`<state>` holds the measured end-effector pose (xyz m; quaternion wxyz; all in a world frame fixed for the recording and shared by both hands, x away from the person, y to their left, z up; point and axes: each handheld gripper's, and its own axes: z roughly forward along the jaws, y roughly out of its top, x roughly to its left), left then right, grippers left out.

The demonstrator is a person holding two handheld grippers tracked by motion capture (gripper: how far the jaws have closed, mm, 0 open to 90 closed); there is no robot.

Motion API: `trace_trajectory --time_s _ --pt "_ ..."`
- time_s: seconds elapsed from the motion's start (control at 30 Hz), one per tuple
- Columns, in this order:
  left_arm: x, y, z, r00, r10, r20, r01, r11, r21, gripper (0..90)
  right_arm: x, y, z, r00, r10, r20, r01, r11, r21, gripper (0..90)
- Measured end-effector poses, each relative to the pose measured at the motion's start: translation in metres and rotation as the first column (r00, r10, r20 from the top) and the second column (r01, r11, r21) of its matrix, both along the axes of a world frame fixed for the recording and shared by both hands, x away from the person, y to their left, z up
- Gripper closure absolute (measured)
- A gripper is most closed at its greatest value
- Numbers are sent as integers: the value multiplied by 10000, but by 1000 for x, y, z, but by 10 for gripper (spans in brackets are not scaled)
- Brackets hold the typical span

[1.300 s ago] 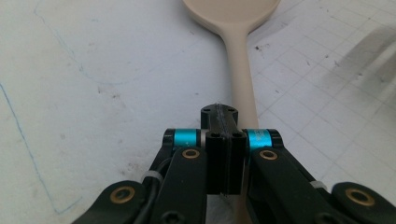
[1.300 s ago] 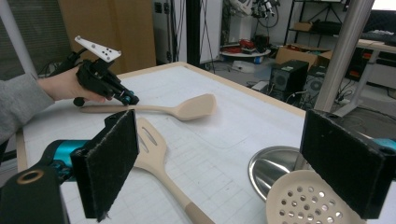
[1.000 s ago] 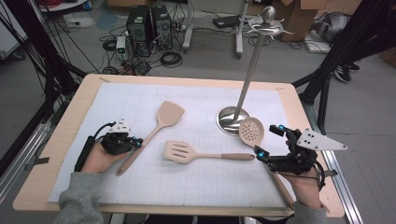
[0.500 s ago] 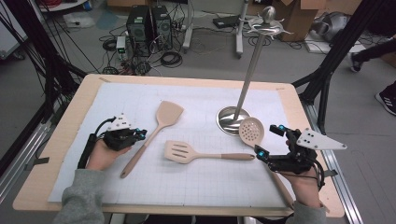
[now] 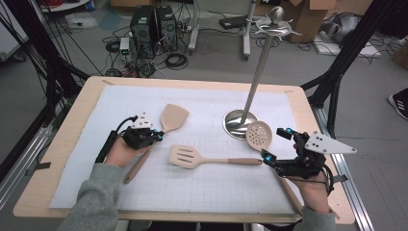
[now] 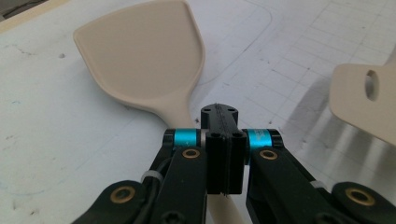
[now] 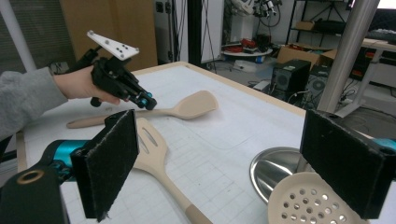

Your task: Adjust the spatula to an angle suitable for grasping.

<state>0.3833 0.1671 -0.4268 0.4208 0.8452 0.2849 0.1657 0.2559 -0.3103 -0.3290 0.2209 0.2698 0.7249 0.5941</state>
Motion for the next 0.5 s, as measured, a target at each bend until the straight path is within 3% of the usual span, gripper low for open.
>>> trace_trajectory --time_s 0.07,0.1,0.27,0.4,0.47,0.5 --pt "4 -4 -1 10000 15 -58 -14 10000 34 895 0 -1 0 10000 -12 -28 12 10000 44 106" --pt "6 -5 -2 10000 -8 -76 7 9999 -138 895 0 -1 0 10000 -32 -25 32 10000 46 106" --pt "12 -9 -8 9996 -76 -276 81 9998 164 895 0 -2 0 10000 -36 -22 36 10000 58 106" --pt "16 -19 -8 10000 -10 -90 17 9970 778 895 1 -1 -1 10000 -20 -1 20 10000 25 107" --pt "19 -22 -10 9999 -3 -146 15 9963 858 895 0 0 -1 10000 -17 -84 18 10000 25 107" --pt "21 -22 -14 9998 87 -160 -69 9940 1093 895 0 0 -1 10000 9 -70 -9 10000 22 107"
